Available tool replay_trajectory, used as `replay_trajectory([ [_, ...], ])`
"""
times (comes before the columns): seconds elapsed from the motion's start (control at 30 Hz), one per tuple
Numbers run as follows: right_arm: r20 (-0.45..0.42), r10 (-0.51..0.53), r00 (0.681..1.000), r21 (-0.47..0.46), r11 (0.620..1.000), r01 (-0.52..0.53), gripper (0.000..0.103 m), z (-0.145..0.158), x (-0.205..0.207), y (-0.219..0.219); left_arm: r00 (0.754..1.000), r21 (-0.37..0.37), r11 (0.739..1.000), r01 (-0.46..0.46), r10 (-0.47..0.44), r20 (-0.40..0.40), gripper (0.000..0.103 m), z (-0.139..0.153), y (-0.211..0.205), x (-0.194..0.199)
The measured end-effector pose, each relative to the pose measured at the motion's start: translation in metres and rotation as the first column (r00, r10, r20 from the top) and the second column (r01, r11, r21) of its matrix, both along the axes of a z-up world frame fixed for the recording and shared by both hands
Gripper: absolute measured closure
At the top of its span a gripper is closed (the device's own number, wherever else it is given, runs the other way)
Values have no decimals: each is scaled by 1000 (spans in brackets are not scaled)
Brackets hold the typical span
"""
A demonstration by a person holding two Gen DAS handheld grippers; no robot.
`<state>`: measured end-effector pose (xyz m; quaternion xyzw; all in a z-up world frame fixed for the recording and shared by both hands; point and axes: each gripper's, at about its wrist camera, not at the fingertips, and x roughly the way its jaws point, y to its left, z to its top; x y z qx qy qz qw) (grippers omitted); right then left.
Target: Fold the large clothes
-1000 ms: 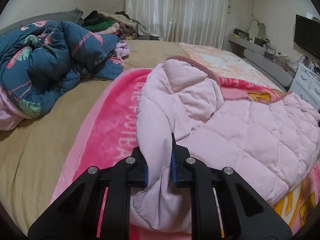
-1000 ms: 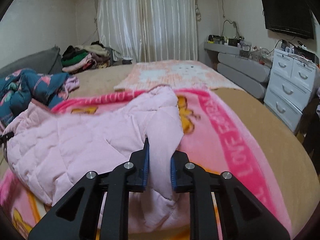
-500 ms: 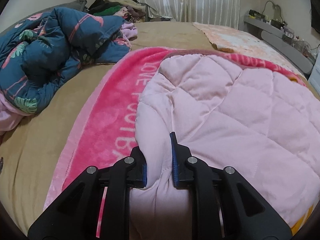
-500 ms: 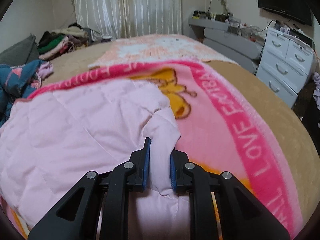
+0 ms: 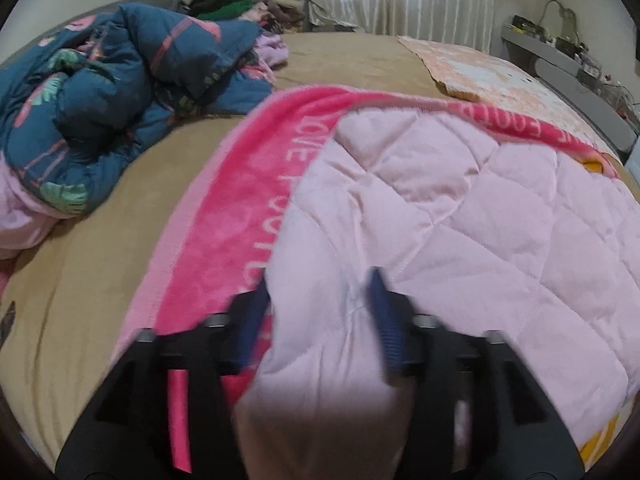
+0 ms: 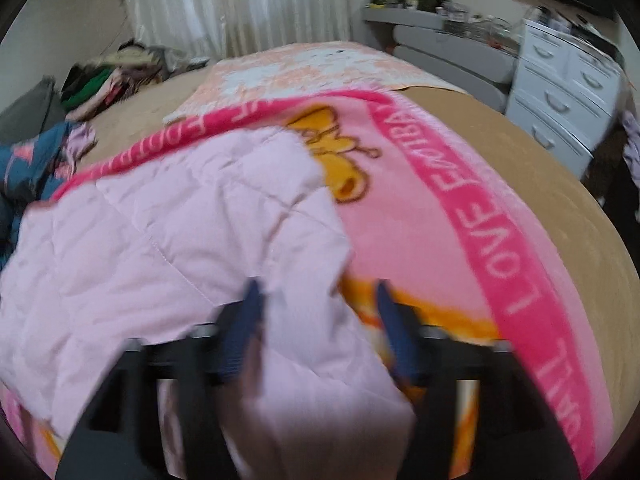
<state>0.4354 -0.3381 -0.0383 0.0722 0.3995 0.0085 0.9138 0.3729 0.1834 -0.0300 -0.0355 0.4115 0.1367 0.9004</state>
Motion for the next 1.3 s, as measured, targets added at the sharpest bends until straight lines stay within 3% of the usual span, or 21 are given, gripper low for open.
replay_trajectory([
  [0.07,14,4,1000,34,999,-4,17,10,-14,-6,1000,-7,1000,0,0,18,33,11,0,-10],
  [0.13,49,7,999,70,997,-11,13,23,-31,-12,1000,-3,1000,-1,1,29,19,21,-2,-19],
  [0.23,93,16,996,120,992,-27,11,44,-56,-19,998,30,1000,-1,-1,56,10,35,-7,-34],
  [0.37,142,33,989,126,991,-51,4,64,-86,-21,996,16,1000,-1,0,89,9,51,-10,-63],
  [0.67,220,81,972,68,993,-98,4,91,-148,-12,991,11,1000,-4,2,130,9,68,-17,-114],
  [0.93,264,89,960,90,989,-117,4,110,-179,-9,989,11,1000,6,-8,151,9,78,-26,-145],
  [1.3,260,96,961,118,984,-130,4,107,-203,1,988,-28,999,29,-25,149,9,72,-41,-169],
])
